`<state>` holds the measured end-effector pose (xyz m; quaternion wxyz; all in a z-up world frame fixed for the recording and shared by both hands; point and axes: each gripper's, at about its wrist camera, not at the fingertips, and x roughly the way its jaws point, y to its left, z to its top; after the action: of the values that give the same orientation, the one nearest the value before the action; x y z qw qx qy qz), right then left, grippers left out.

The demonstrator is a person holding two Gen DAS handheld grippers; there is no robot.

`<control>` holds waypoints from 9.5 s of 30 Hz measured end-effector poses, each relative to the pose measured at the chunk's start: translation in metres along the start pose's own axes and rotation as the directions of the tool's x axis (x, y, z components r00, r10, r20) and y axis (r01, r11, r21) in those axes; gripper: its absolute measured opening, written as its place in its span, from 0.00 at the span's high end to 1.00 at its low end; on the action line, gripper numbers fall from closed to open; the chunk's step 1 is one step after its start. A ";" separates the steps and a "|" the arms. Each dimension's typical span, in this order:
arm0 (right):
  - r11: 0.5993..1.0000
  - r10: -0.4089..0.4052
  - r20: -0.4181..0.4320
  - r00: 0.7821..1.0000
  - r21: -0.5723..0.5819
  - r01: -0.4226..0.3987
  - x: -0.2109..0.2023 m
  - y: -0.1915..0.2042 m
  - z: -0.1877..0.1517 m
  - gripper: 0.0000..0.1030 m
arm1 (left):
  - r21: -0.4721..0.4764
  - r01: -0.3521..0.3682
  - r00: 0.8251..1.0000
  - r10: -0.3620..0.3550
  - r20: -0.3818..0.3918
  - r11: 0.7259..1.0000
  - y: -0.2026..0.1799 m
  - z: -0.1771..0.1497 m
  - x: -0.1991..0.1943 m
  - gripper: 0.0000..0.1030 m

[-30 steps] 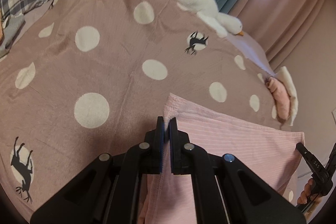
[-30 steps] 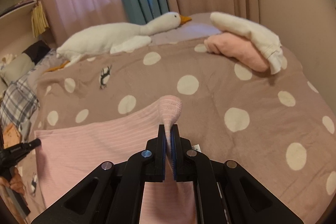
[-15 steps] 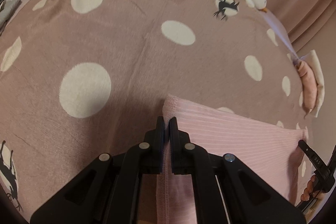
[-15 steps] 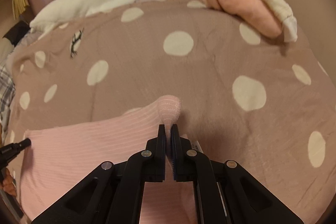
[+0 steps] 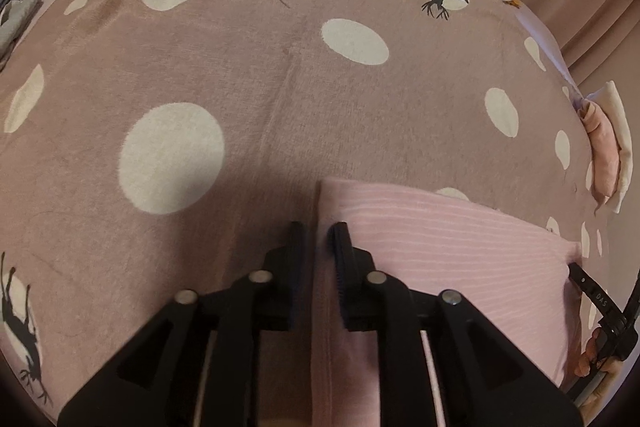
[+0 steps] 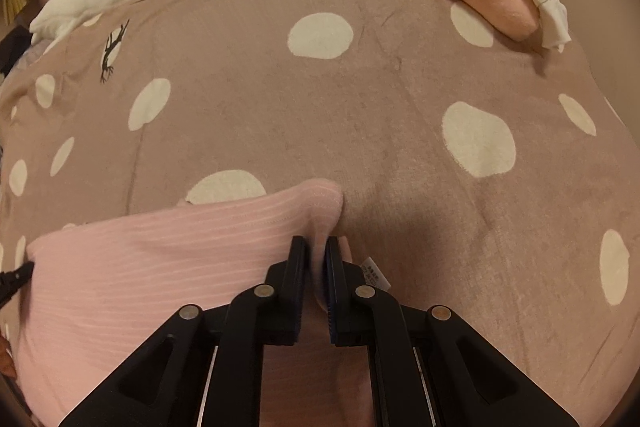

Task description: Fold small clothes

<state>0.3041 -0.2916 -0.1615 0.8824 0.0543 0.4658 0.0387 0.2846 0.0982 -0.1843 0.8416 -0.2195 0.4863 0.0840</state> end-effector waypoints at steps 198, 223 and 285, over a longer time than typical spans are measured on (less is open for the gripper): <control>0.935 0.330 -0.023 0.944 -0.131 -0.330 -0.156 0.072 -0.220 0.42 | 0.128 0.257 0.952 -0.274 0.134 0.958 -0.007 -0.240 -0.175 0.93; 0.922 0.341 -0.069 0.937 -0.167 -0.348 -0.145 0.082 -0.222 0.23 | 0.107 0.127 0.984 -0.139 0.111 0.986 0.022 -0.239 -0.162 0.21; 0.931 0.347 0.045 0.937 -0.132 -0.339 -0.124 0.069 -0.170 0.74 | 0.214 0.254 0.962 -0.268 0.041 0.943 -0.076 -0.207 -0.097 0.68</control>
<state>0.0923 -0.2280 -0.1459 0.8789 0.0822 0.4158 0.2188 0.0996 -0.0563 -0.1682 0.8800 -0.1903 0.4293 -0.0716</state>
